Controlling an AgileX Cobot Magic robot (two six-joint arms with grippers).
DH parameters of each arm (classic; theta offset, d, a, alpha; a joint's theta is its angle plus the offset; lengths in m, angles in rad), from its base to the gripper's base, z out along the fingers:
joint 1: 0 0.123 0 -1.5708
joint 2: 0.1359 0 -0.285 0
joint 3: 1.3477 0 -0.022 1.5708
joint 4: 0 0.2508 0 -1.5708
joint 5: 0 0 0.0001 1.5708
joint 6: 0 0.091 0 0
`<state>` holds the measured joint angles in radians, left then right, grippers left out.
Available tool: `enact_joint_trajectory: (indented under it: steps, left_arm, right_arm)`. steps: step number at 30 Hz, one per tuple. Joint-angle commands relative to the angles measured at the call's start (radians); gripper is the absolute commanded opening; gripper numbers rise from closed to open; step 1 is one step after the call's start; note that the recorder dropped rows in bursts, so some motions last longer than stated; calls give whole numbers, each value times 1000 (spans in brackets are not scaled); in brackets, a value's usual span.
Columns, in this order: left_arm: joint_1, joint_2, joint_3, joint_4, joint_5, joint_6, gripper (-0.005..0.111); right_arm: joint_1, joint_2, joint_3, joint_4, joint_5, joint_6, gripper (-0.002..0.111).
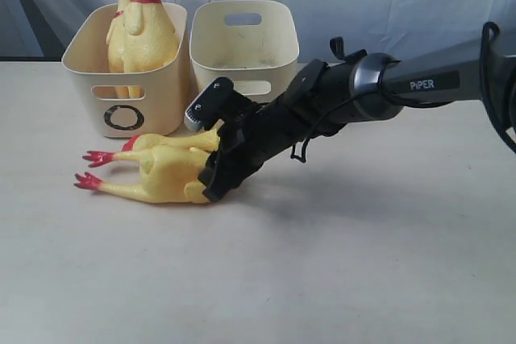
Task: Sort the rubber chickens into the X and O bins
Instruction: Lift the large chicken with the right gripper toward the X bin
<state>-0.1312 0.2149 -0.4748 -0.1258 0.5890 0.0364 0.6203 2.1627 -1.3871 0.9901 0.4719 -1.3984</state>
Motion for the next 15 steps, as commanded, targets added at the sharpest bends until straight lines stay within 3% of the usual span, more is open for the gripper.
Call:
enact_joint_trajectory:
  steps: [1, 15]
  left_arm:
    - [-1, -5, 3, 7, -2, 1, 25]
    - [-1, -5, 3, 12, -3, 1, 25]
  right_arm:
    - [-1, -50, 5, -18, 82, -5, -1]
    - [-1, -220, 5, -21, 118, 47, -1]
